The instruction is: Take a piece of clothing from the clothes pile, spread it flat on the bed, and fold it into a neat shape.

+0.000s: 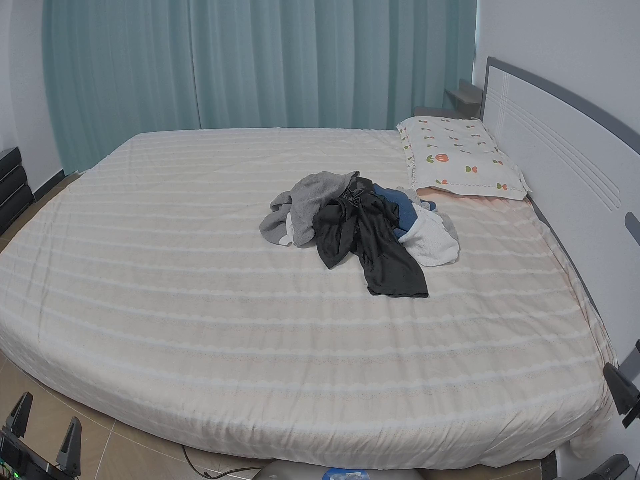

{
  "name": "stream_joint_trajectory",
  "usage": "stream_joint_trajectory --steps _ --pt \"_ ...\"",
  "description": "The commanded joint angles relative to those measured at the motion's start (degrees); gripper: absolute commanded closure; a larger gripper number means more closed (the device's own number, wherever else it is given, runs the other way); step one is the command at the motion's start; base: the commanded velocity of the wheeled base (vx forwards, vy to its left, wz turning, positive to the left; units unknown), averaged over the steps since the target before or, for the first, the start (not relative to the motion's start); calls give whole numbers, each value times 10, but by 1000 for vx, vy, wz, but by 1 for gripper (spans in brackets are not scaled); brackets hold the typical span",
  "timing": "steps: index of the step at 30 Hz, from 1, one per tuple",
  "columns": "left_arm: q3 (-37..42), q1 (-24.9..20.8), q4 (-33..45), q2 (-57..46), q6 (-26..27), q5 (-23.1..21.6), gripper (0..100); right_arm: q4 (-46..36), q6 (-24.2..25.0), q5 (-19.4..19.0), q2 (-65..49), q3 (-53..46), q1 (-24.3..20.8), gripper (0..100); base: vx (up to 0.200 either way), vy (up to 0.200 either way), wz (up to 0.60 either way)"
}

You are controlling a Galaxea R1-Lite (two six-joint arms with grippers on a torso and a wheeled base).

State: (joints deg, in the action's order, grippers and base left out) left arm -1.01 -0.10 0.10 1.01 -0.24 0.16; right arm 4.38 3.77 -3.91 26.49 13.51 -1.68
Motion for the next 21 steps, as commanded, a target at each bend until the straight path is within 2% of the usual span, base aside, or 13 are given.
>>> stream_joint_trajectory --steps 1,2,3,7,10,11,12,16,21 --pt "9 0 0 -9 0 0 0 149 40 -6 360 35 -51 0 0 0 0" --pt "9 0 0 -9 0 0 0 149 40 -6 360 35 -51 0 0 0 0" --pt "9 0 0 -9 0 0 0 201 59 0 444 50 -68 0 0 0 0" --pt "9 0 0 -9 0 0 0 291 98 34 605 86 -88 0 0 0 0" --pt "9 0 0 -9 0 0 0 348 125 58 705 125 -106 0 0 0 0" --pt "9 0 0 -9 0 0 0 348 125 58 705 125 -106 0 0 0 0" --pt "8 0 0 -9 0 1 0 378 147 74 777 171 -119 0 0 0 0" --pt "9 0 0 -9 0 1 0 381 174 125 903 287 -134 0 0 0 0" --pt "9 0 0 -9 0 0 0 362 186 147 1024 417 -147 0 0 0 0"
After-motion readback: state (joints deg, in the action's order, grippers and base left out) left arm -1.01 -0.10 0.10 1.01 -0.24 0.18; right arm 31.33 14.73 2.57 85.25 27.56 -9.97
